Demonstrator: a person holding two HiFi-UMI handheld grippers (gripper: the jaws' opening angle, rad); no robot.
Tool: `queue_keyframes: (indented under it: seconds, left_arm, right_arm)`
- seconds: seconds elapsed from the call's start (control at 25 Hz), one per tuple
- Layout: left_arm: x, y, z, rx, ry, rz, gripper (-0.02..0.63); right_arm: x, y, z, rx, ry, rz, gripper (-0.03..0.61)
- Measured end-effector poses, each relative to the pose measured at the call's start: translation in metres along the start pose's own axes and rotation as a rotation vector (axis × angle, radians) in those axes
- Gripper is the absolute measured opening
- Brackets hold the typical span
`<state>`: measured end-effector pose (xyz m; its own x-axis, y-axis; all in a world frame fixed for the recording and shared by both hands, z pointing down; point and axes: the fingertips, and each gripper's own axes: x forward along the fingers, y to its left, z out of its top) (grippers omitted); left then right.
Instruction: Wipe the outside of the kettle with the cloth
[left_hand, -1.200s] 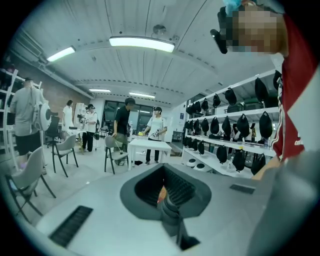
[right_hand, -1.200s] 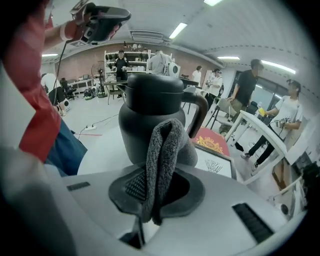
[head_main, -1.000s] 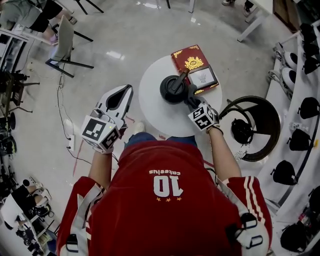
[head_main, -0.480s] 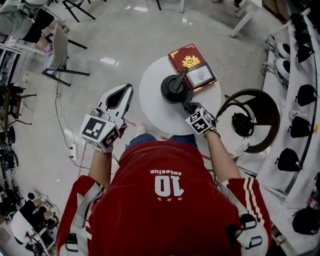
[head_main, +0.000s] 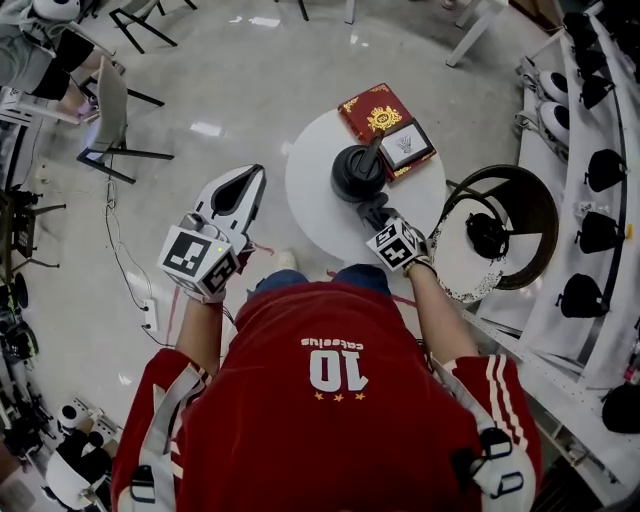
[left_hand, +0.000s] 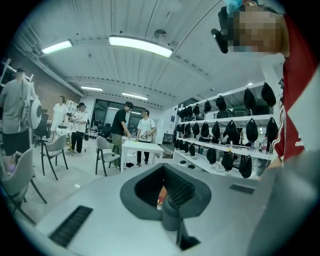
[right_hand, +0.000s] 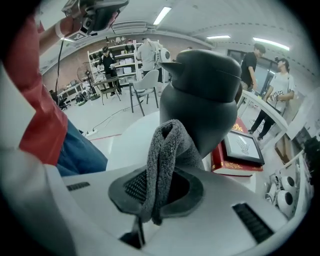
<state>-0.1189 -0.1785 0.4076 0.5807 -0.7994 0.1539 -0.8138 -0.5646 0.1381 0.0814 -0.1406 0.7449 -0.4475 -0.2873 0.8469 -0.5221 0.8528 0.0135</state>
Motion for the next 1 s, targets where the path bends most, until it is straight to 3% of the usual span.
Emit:
queue_keyframes:
  seconds: [0.32,0.6,1.0]
  left_arm:
    - [-0.025,0.029,-0.001,0.007,-0.008,-0.034,0.006]
    - [-0.042,0.055,-0.006,0.005,0.014,-0.071,0.006]
    - [-0.067,0.091,-0.013,0.020,0.031,-0.135,0.006]
  right_arm:
    - [0.009,0.019,0.023,0.073,-0.013,-0.047,0.044]
    - [0.014,0.027,0.048,0.281,-0.083,-0.127,0.044]
    - [0.033,0.031,0.080,0.464,-0.134,-0.278,0.044]
